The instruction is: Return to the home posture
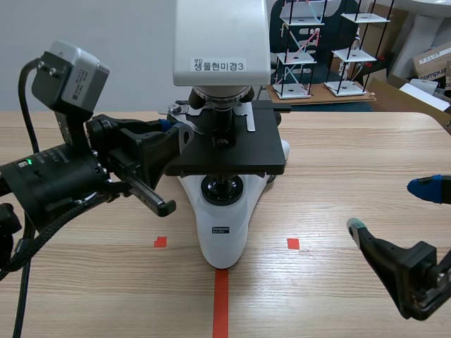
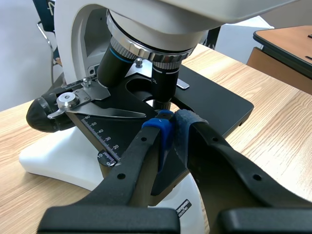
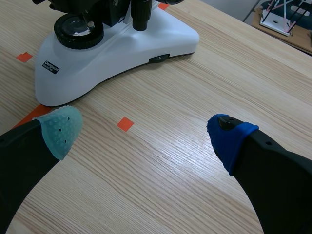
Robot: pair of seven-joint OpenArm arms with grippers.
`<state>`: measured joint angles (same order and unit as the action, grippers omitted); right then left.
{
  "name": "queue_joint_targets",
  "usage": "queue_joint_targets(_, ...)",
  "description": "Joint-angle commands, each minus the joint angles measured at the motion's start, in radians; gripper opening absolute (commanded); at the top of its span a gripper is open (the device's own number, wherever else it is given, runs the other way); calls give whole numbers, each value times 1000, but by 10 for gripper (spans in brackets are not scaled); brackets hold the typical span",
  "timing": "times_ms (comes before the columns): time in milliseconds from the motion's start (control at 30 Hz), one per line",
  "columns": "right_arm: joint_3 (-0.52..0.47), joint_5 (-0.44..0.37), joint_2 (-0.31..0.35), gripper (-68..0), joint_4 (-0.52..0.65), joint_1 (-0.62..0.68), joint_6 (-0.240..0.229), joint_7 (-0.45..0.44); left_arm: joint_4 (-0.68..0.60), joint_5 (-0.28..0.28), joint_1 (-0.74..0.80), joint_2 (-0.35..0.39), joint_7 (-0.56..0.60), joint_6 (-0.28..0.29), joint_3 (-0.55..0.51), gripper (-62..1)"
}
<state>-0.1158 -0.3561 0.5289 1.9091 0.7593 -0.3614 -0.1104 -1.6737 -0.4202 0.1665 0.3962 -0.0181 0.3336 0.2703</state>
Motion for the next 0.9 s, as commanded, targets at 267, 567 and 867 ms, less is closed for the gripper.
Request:
queue_joint_targets(267,-8,-11,5,-115,14,-11,3,-19,-7,-10,-3,-3,17,-2,0,-593)
queue_joint_targets(567,-8,-11,5,-115,14,-11,3,-19,-7,-10,-3,-2,17,-2,0,-593)
queue_joint_targets(867,-8,-11,5,-115,14,-11,3,-19,-7,-3,21,9,21,-2,-17,-592)
